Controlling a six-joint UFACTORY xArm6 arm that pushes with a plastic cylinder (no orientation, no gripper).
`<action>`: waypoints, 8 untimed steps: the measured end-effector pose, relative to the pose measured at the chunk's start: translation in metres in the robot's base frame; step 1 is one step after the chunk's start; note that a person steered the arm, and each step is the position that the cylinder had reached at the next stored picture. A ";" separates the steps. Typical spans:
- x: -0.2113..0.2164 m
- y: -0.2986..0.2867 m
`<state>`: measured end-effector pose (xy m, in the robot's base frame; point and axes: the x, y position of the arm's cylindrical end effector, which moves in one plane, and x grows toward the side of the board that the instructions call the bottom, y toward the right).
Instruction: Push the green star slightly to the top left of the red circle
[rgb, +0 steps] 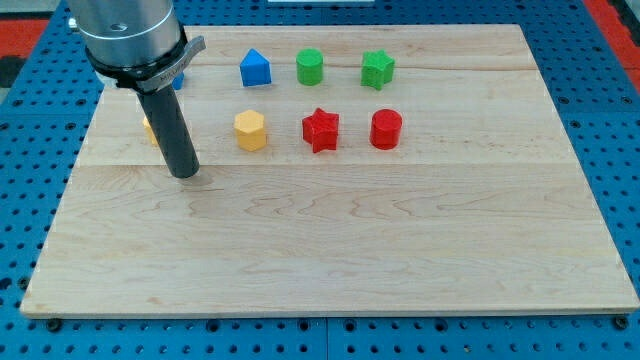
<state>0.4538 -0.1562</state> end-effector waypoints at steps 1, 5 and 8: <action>0.002 0.000; -0.019 0.296; -0.158 0.370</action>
<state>0.2956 0.2136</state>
